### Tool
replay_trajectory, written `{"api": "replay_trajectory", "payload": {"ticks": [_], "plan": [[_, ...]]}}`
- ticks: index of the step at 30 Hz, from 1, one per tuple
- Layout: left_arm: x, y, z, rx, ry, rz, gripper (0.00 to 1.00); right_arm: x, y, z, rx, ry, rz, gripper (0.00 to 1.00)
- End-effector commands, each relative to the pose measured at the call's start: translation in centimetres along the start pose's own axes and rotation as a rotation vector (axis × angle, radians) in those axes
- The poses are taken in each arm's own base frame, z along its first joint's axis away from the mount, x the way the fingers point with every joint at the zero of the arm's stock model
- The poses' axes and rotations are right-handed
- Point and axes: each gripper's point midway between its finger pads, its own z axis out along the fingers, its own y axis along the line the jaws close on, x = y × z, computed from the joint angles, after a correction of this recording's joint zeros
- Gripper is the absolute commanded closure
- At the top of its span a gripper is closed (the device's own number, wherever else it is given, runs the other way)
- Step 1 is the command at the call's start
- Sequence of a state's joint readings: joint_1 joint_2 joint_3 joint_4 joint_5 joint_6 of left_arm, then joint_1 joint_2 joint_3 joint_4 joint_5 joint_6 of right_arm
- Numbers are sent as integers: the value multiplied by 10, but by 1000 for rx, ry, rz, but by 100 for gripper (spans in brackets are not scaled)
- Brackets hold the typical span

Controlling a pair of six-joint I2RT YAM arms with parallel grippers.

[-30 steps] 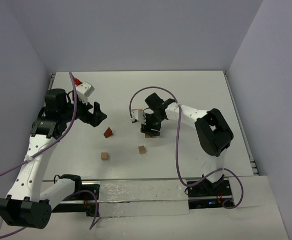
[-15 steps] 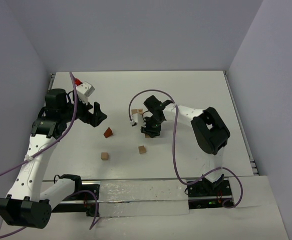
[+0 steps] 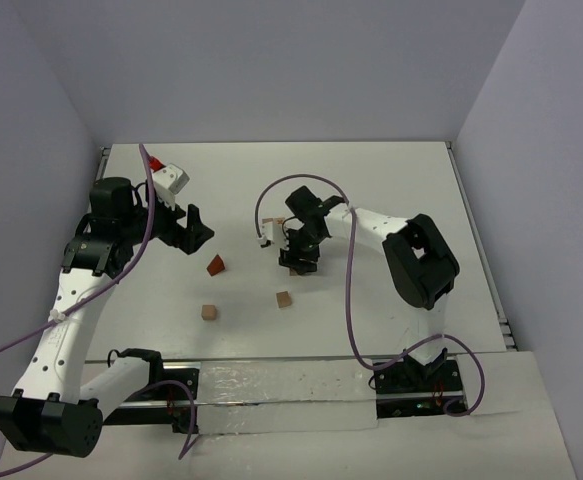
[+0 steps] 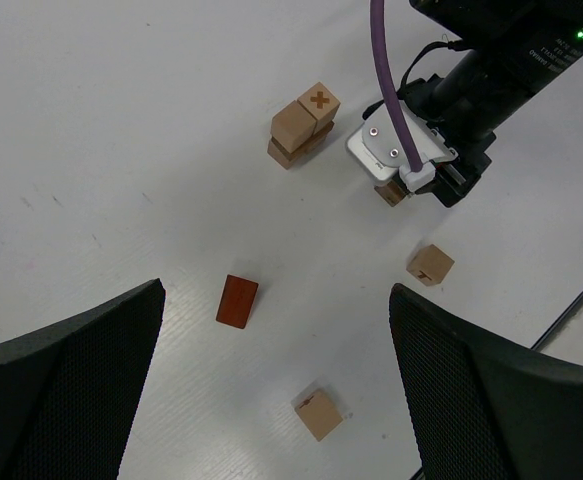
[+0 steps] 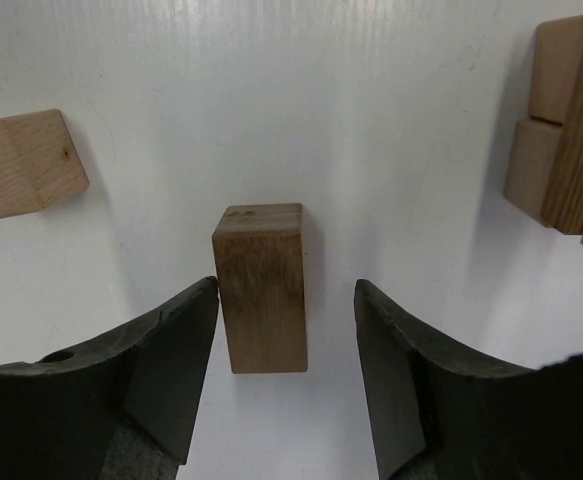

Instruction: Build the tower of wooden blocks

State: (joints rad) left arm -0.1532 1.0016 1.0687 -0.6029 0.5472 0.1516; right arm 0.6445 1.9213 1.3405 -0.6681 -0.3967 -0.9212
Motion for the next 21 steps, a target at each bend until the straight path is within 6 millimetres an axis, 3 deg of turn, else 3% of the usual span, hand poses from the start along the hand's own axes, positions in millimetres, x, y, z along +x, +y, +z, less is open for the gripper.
{"api": "replay_trajectory", "payload": {"ticks": [1,6,11,15,21], "plan": [[-13,-2,-5,8,-34,31,1,-19,-3,-6,-3,-35,-19,42],[-12,-2,-5,7,-35,30,1,-13,1,-3,-17,-17,-23,62],[-12,-2,-5,8,-34,31,1,-11,5,-12,-19,-5,-42,75],[-11,-2,-4,13,-35,36,1,-19,5,-37,-21,6,-67,86],[-9,-5,-1,41,-30,41,1,-37,-8,-77,-29,38,-132,93]]}}
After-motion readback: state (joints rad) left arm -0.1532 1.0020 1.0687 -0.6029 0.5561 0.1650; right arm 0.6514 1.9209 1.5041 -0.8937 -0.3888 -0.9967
